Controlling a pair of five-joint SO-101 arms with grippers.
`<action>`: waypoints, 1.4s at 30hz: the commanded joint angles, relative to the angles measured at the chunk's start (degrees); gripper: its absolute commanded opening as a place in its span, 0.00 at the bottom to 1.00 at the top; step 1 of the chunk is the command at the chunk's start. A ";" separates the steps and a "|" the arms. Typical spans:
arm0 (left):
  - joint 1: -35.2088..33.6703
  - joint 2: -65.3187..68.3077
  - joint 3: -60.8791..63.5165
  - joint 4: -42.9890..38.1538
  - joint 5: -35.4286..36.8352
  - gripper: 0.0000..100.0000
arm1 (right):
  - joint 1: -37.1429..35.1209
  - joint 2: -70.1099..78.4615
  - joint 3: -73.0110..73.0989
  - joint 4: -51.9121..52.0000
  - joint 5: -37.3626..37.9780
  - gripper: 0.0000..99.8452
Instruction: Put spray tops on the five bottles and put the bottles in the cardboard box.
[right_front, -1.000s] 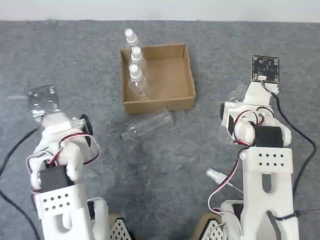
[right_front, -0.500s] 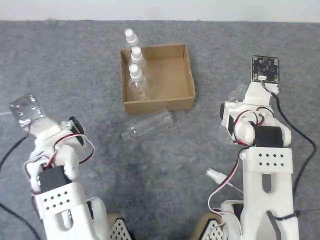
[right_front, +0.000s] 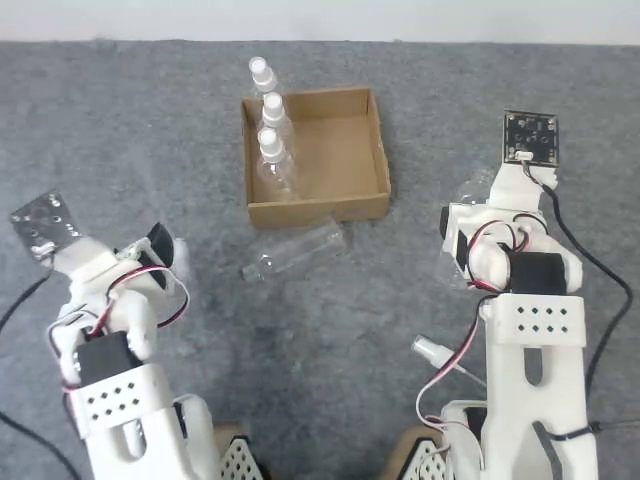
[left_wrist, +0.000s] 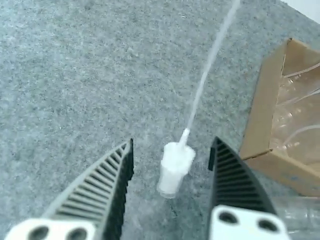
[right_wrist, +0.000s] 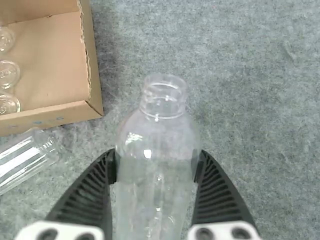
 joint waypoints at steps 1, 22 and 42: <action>-0.35 -1.49 -0.57 0.35 0.53 0.23 | 1.10 -1.98 -0.35 -1.36 0.35 0.01; -0.09 -0.97 -6.37 1.93 -8.00 0.23 | 1.10 -1.98 -0.35 -1.36 0.35 0.01; 0.09 47.38 -39.87 10.99 -18.37 0.23 | 1.10 -1.98 -0.35 -1.36 0.35 0.01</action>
